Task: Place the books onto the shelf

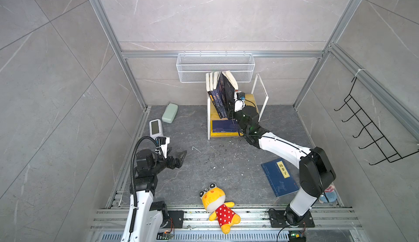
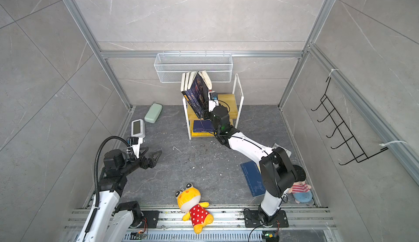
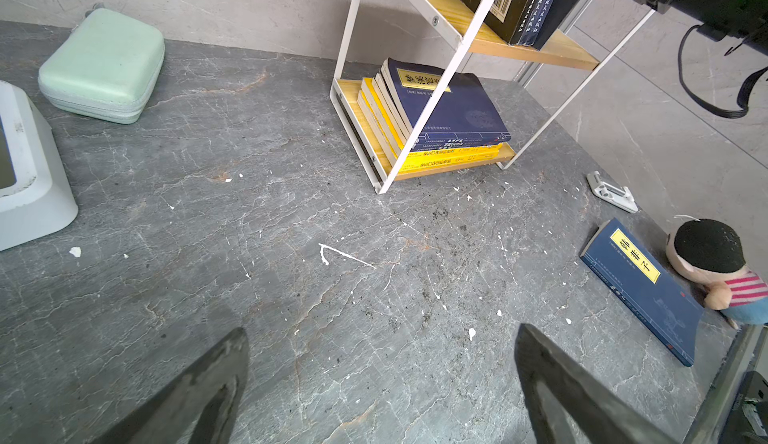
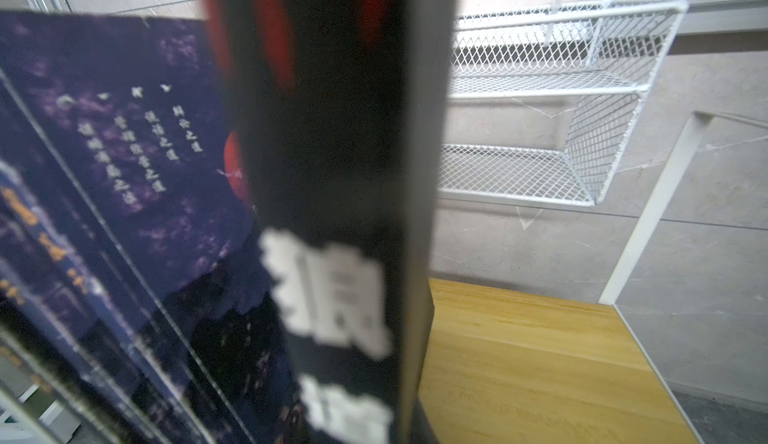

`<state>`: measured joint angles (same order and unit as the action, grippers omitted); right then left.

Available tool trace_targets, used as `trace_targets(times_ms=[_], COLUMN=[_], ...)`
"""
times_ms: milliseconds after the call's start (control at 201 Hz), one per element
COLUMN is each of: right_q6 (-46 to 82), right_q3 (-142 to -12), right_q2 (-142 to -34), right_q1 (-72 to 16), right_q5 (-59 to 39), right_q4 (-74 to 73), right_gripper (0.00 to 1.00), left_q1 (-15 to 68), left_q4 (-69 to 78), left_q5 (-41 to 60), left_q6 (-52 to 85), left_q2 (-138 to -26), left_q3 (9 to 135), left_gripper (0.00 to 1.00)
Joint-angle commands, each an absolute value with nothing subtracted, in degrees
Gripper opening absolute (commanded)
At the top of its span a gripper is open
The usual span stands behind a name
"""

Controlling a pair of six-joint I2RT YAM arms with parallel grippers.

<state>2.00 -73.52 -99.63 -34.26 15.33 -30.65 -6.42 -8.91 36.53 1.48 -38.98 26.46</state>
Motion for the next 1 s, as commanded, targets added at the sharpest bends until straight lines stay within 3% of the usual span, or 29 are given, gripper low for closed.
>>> trace_targets(times_ms=[0, 528, 642, 762, 996], right_q6=[2.26, 1.91, 1.60, 1.46, 0.69], right_q3=[-72.13, -69.73, -66.82, -62.61, -52.94], right_q2=[-100.25, -95.81, -93.62, -90.29, -81.55], right_q1=[-34.63, -34.60, -34.63, -34.69, -34.71], right_q5=[12.57, 10.80, 9.58, 9.02, 8.82], right_q4=[-28.48, -25.80, -25.58, -24.67, -23.00], right_gripper=[0.22, 0.40, 0.55, 0.64, 0.67], left_q1=[-6.59, -7.11, -7.21, -7.28, -7.70], left_q4=[-6.64, -7.05, -6.66, -6.94, -6.99], left_q5=[37.78, 38.49, 38.03, 38.67, 38.76], left_q6=[0.40, 0.79, 0.97, 1.47, 1.63], left_q2=[-38.68, -38.91, -39.02, -39.38, -39.90], left_q3=[26.24, 26.42, 26.17, 26.44, 26.74], left_gripper=[1.00, 1.00, 1.00, 1.00, 1.00])
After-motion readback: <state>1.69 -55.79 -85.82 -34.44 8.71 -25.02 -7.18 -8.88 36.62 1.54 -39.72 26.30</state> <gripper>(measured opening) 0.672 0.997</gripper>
